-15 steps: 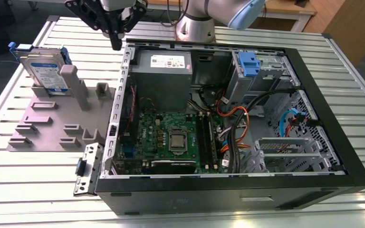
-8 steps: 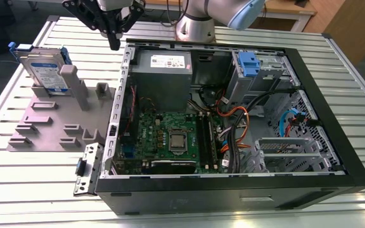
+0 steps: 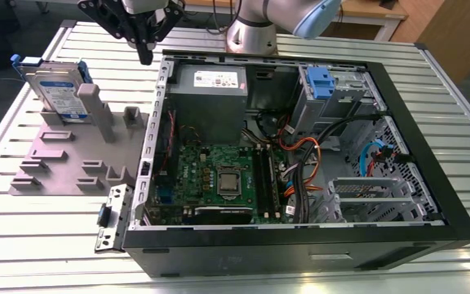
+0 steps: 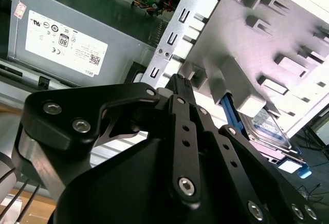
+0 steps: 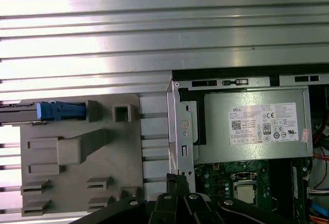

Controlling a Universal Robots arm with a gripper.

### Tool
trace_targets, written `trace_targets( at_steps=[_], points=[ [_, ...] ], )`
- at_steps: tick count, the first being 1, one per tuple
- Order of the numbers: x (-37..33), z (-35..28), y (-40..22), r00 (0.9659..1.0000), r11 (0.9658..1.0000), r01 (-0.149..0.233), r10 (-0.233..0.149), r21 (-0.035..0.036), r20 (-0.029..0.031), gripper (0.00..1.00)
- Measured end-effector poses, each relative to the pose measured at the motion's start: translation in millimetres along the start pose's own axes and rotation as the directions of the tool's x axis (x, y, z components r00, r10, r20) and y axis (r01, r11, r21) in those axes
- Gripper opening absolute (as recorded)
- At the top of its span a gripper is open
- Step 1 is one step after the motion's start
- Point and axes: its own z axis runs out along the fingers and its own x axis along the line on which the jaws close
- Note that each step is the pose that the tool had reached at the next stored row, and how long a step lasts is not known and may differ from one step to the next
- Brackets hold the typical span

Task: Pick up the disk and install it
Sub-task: 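Reach for the disk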

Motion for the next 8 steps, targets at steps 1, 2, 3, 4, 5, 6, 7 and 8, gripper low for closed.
trace_targets(
  at_steps=[1, 2, 3, 4, 5, 6, 7, 8],
  points=[
    [0.4, 0.0, 0.0, 1.0000, 1.0000, 0.000, 0.000, 0.0000, 0.0000, 0.11],
    [0.6, 0.0, 0.0, 1.0000, 1.0000, 0.000, 0.000, 0.0000, 0.0000, 0.11],
    [1.0, 0.0, 0.0, 1.0000, 1.0000, 0.000, 0.000, 0.0001, -0.0001, 0.11],
    [1.4, 0.0, 0.0, 1.0000, 1.0000, 0.000, 0.000, 0.0000, 0.0000, 0.11],
    [1.7, 0.1, -0.1, 1.0000, 1.0000, 0.000, 0.000, 0.0000, 0.0000, 0.11],
    [2.1, 0.1, -0.1, 1.0000, 1.0000, 0.000, 0.000, 0.0000, 0.0000, 0.11],
    [2.4, 0.1, -0.1, 1.0000, 1.0000, 0.000, 0.000, 0.0000, 0.0000, 0.11],
    [2.7, 0.1, -0.1, 1.0000, 1.0000, 0.000, 0.000, 0.0000, 0.0000, 0.11]
  ],
)
